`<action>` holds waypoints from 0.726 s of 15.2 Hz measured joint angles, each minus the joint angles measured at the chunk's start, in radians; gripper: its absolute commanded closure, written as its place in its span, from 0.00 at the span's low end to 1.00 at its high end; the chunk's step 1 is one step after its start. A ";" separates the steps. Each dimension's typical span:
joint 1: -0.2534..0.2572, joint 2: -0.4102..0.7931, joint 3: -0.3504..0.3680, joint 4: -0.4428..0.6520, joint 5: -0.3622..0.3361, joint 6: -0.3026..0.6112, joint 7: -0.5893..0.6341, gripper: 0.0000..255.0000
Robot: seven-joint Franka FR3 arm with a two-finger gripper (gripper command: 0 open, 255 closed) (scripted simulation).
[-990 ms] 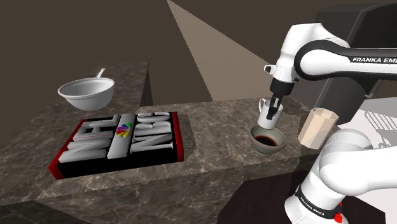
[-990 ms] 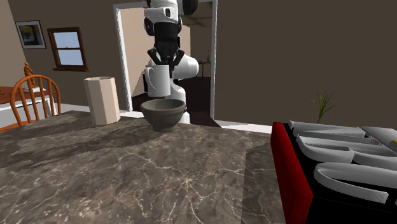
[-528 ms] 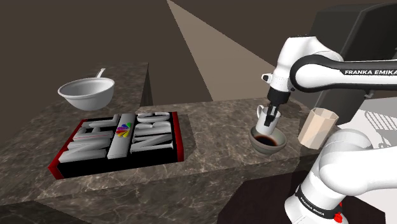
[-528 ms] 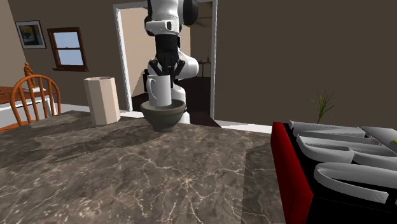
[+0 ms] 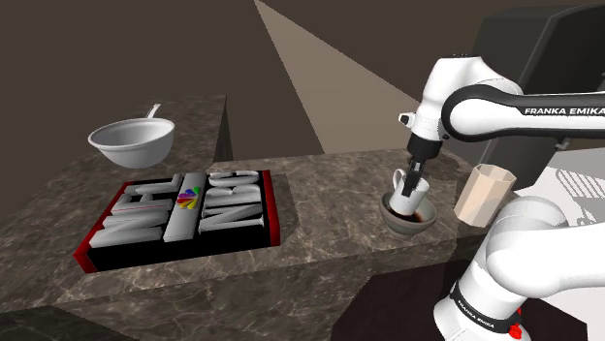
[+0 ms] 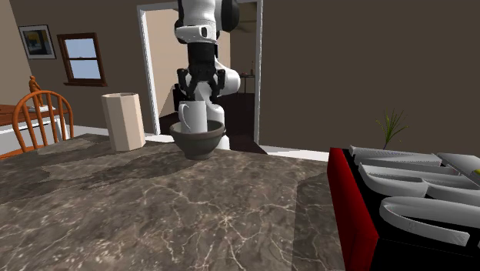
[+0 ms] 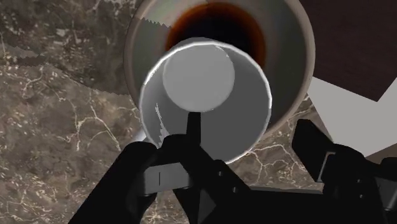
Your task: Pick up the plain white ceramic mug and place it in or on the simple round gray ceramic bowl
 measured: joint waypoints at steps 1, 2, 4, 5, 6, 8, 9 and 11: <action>0.000 0.000 0.000 0.000 0.000 0.000 0.000 0.00; 0.000 0.000 0.000 0.000 0.000 0.000 0.000 0.00; 0.000 0.000 0.000 0.000 0.000 0.000 0.000 0.00; 0.002 0.001 0.002 0.017 0.003 -0.016 -0.001 0.00; 0.004 -0.006 0.009 0.037 0.008 -0.042 0.001 0.00; 0.009 -0.002 0.017 0.095 0.018 -0.096 0.000 0.00; 0.011 -0.003 0.021 0.109 0.021 -0.111 0.000 0.00; 0.011 -0.002 0.021 0.122 0.021 -0.123 -0.002 0.00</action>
